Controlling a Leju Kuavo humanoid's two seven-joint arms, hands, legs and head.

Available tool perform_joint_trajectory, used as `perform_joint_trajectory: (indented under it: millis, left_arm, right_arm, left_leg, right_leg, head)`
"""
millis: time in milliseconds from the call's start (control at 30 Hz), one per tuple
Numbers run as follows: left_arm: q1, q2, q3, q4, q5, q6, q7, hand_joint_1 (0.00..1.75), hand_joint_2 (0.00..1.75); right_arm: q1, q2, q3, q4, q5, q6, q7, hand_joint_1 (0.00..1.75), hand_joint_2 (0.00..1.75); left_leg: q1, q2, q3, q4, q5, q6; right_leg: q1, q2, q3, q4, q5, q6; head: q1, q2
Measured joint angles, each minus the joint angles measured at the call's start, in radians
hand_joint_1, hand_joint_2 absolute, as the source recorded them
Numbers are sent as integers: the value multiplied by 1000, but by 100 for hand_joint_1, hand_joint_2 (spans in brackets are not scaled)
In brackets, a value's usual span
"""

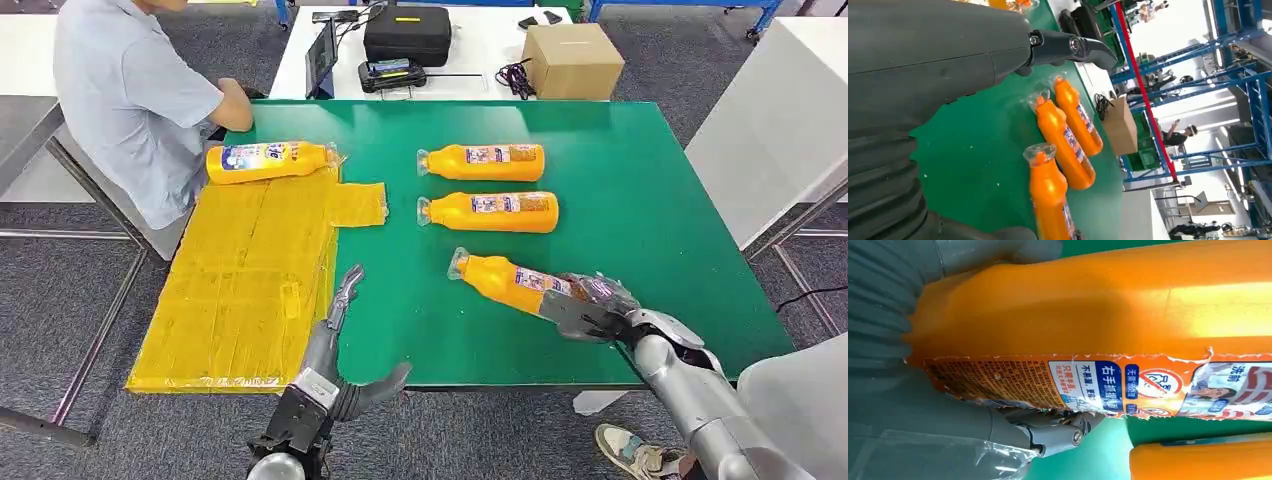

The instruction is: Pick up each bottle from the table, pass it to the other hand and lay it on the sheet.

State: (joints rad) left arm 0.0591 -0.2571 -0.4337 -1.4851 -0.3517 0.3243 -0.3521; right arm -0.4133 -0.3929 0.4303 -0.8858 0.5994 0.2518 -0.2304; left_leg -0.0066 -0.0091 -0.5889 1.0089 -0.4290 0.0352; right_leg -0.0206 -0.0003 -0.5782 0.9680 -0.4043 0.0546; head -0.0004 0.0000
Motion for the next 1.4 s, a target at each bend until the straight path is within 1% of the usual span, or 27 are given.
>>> perform_joint_trajectory:
  millis: [33,133,167,300,400,500,700,967,1067,1167,1233,1400]
  left_arm:
    - [0,0,0,1,8,0,-6,0,175]
    - [-3,-2,1,6,62,16,-42,0,175]
    - [-3,-6,3,6,85,35,-52,0,175]
    - [-5,-7,9,6,182,85,-92,0,175]
    - [-6,-9,14,6,263,123,-137,0,175]
    - [-5,-9,16,6,326,109,-158,0,175]
    - [-5,-9,16,6,365,90,-170,0,175]
    - [-5,-9,18,6,472,43,-171,0,175]
    - [-7,-9,27,16,499,61,-134,0,175]
    - [-21,-10,36,58,543,36,-99,0,175]
    - [-36,-18,41,89,573,-8,-97,0,175]
    - [-119,-43,63,203,663,-110,-56,0,175]
  right_arm:
    - [2,0,0,-1,-22,5,-12,175,175]
    - [33,-9,-24,-30,-164,46,-75,175,175]
    - [54,-13,-32,-55,-206,45,-77,175,175]
    - [100,-8,-45,-145,-269,32,-55,175,175]
    - [140,10,-52,-227,-317,8,-50,175,175]
    - [156,35,-66,-302,-353,-2,-53,175,175]
    - [145,61,-94,-373,-375,-3,-56,175,175]
    - [110,97,-97,-377,-397,15,-70,175,175]
    - [98,112,-96,-376,-414,23,-72,175,175]
    - [82,128,-94,-376,-443,41,-72,175,175]
    - [57,145,-88,-375,-467,67,-76,175,175]
    - [-53,201,-32,-335,-569,156,-82,175,175]
  left_leg:
    - [0,0,0,0,0,0]
    - [0,-1,-1,0,0,0]
    - [0,0,-2,0,0,0]
    - [0,3,-3,0,-2,-1]
    - [0,2,-6,0,-1,-1]
    - [0,1,-10,0,0,-1]
    - [0,-1,-12,0,0,-1]
    - [0,-1,-15,0,0,-1]
    - [0,0,-15,0,0,-1]
    - [0,0,-15,0,0,-1]
    - [0,0,-16,0,0,-1]
    - [0,0,-16,0,2,-1]
  right_leg:
    - [0,0,0,0,0,0]
    - [0,0,1,0,0,0]
    - [0,0,1,0,0,0]
    - [0,1,-1,0,1,0]
    - [0,1,-3,1,0,0]
    - [0,1,-7,2,0,0]
    - [0,0,-9,2,0,0]
    - [0,0,-12,2,0,0]
    - [0,0,-12,2,0,0]
    - [0,0,-12,2,0,0]
    - [0,0,-13,2,1,0]
    - [0,0,-13,2,1,0]
  head:
    - [0,0]
    - [0,0]
    - [0,0]
    - [0,0]
    - [0,0]
    - [0,0]
    - [0,0]
    - [0,0]
    - [0,0]
    - [0,0]
    - [0,0]
    - [0,0]
